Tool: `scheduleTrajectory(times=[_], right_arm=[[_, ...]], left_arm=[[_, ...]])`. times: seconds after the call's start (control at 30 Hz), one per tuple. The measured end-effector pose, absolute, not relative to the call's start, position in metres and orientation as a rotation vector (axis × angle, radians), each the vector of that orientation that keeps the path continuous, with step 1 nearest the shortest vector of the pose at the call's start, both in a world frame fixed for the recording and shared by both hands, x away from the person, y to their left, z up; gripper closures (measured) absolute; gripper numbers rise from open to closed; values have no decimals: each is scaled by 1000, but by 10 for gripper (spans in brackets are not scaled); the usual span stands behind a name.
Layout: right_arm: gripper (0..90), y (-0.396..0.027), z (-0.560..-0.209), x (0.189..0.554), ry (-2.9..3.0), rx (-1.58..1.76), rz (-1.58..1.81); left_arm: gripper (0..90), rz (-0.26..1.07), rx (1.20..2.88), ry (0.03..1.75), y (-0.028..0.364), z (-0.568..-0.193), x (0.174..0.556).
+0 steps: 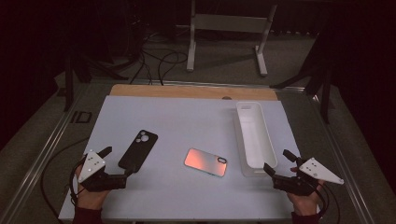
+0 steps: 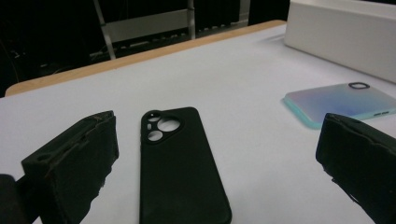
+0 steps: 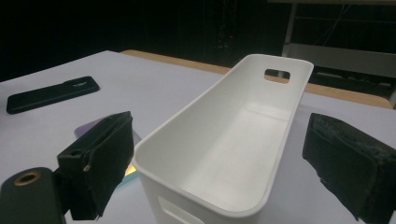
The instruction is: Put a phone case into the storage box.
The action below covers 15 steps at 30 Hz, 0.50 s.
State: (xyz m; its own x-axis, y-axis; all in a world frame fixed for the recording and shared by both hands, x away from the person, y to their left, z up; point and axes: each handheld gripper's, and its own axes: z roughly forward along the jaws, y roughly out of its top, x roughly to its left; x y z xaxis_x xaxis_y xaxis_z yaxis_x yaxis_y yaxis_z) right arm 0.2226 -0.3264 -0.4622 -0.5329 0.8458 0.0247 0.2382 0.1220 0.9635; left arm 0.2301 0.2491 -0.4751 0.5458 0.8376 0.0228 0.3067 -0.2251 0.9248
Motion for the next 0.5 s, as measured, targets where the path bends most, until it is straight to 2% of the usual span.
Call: scheduleTrajectory(times=[0.5], right_arm=[[89,-325,-466,224,1883,1049,1400]], left_arm=[[0,655,1800,945,247,-474,231]])
